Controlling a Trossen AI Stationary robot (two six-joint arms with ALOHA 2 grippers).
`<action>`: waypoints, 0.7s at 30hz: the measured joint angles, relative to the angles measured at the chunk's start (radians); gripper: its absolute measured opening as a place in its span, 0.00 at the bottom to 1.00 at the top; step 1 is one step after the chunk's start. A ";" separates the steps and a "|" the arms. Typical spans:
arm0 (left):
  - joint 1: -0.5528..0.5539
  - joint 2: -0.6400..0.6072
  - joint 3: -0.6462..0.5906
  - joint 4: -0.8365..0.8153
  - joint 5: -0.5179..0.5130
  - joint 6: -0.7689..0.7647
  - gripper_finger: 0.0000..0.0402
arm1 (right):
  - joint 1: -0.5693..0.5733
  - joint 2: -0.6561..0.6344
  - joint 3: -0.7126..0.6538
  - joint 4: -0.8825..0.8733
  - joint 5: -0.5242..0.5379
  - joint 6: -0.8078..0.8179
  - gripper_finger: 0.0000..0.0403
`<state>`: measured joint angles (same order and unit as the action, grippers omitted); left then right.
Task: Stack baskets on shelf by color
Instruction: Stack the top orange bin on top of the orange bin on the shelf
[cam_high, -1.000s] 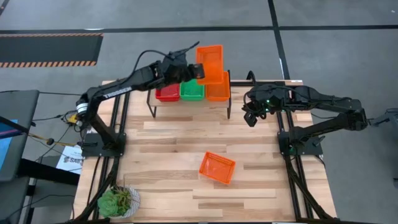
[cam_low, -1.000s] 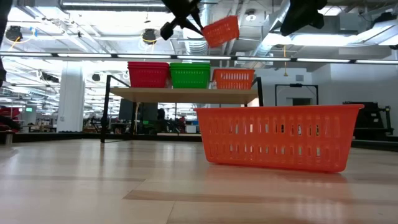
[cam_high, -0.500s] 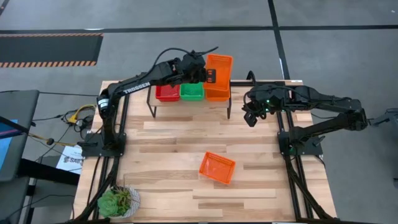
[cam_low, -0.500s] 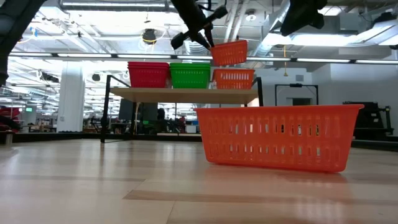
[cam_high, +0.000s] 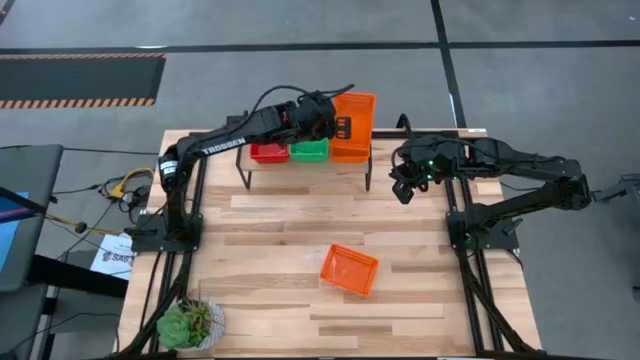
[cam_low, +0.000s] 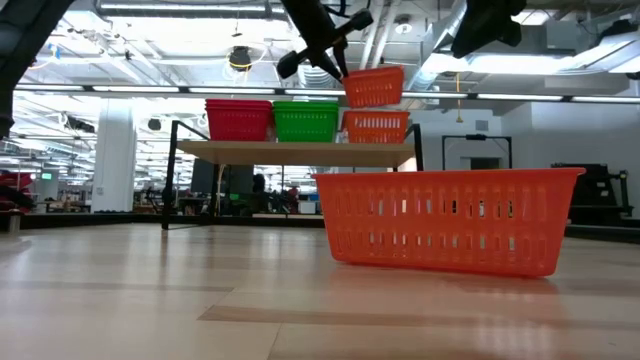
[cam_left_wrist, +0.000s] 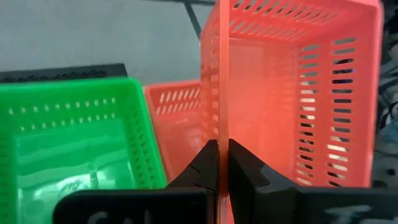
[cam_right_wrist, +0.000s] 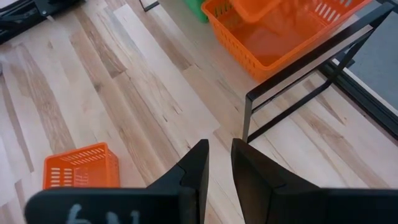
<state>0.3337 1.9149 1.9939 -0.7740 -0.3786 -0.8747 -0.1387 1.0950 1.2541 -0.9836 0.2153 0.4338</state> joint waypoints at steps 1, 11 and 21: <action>0.000 0.003 -0.001 -0.004 0.002 -0.001 0.00 | 0.000 0.000 0.000 0.000 0.000 0.000 0.23; -0.006 0.020 0.000 -0.001 -0.005 -0.014 0.00 | 0.001 0.000 0.000 0.000 0.000 0.000 0.23; 0.001 0.036 -0.001 -0.024 0.066 -0.063 0.00 | 0.001 0.000 0.000 0.000 0.000 -0.017 0.23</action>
<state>0.3349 1.9509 1.9930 -0.7983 -0.3124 -0.9380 -0.1379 1.0950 1.2541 -0.9836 0.2153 0.4164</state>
